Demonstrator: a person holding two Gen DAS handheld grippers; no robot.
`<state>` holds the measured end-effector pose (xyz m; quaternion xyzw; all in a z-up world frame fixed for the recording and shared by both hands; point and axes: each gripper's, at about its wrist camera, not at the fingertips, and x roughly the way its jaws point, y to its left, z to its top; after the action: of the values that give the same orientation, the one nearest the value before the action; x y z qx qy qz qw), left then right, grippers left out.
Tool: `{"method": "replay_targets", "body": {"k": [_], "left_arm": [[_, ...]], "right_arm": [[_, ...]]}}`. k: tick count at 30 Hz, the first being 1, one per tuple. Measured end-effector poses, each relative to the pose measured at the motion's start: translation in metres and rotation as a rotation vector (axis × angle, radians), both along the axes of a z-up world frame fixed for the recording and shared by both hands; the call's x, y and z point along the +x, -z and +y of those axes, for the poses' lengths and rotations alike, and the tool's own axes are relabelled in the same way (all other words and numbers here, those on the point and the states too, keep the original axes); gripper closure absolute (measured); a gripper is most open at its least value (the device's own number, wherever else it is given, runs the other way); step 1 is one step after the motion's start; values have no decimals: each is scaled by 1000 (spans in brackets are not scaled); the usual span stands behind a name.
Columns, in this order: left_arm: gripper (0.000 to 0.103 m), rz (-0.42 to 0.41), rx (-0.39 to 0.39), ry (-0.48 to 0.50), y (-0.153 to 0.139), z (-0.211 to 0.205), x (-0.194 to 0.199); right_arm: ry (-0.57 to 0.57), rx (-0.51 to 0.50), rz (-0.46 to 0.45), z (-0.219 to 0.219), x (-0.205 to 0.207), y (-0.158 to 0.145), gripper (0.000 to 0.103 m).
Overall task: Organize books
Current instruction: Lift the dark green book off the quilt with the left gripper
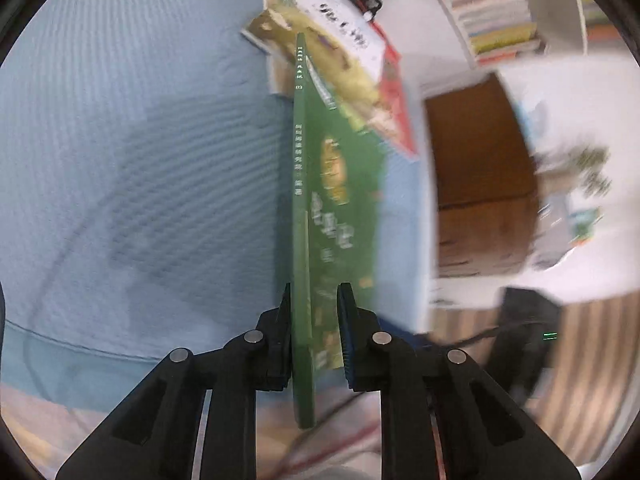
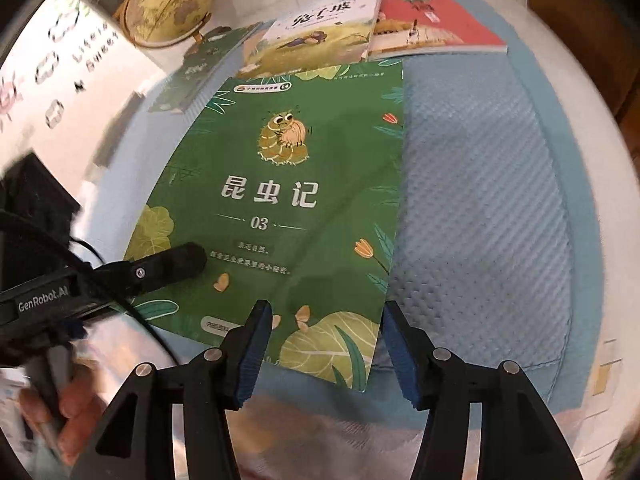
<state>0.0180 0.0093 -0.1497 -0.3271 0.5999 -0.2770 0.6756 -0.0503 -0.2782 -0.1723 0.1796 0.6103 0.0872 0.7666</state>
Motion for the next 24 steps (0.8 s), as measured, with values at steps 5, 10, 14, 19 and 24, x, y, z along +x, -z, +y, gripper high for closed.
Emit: {"method": "replay_targets", "body": {"k": [5,10,14,19,24], "left_arm": [[88,47,-192,-53,-14,-4,6],[88,54,-218,-63,-22,-15,11],[89,110,-243,-85,-11,-13,12],[89,93,-79,-110,-10,-4,13],[89,97,57,-83,-7,-13,12]], "right_arm": [[71,233,36,-33,4,-5,39],[152,482,76,-64,9,14,29],[204,648,106,-69,13,39,31],[153,574,71,-62,18,33,69],[15,359,-21,-40,21,-1,71]]}}
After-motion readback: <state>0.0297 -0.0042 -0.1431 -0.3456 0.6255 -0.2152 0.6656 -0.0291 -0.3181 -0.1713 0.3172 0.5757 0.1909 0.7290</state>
